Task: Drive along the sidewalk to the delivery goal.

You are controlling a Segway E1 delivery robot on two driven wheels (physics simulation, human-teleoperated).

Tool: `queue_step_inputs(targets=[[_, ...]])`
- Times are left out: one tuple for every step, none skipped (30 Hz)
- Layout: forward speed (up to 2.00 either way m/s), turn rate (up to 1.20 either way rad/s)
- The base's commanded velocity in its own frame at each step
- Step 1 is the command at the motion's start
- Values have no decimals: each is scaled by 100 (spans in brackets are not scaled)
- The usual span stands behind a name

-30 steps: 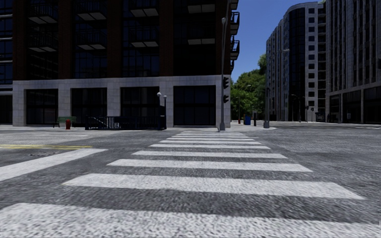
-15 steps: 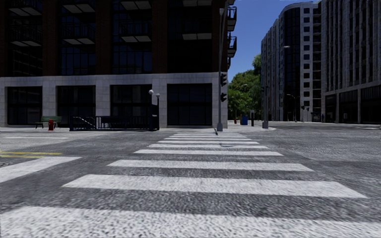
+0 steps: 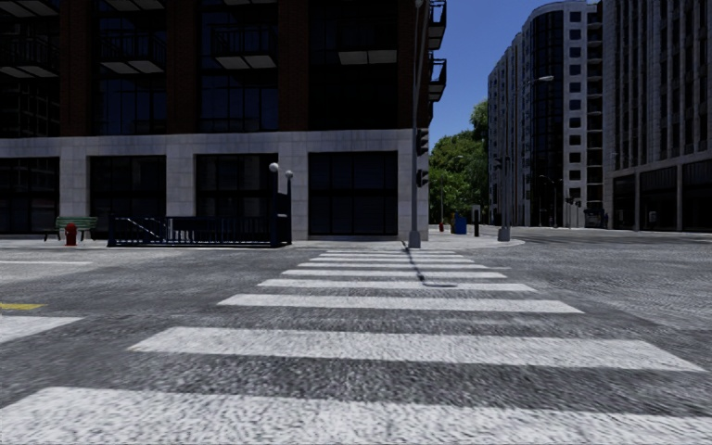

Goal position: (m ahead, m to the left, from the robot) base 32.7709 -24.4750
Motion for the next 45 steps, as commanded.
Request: queue_step_inputs(targets=[[200, -24], [200, -28], [200, -29], [200, -27], [200, -27], [200, -18], [200, -9], [200, 0], [200, 0], [200, 0], [200, 0], [200, 0], [200, 0], [200, 0], [200, 0], [200, 0], [200, 0], [200, 0], [200, 0], [200, 0], [200, 0], [200, 0], [200, 0], [200, 0], [200, 0], [200, 0], [200, 0], [200, -2], [200, -16], [200, -19], [200, -20], [200, -20], [200, -20], [200, -20], [200, -20], [200, -20], [200, -20], [200, -20], [200, -13], [200, 0], [200, 0], [200, 0], [200, 0], [200, 0], [200, 0]])
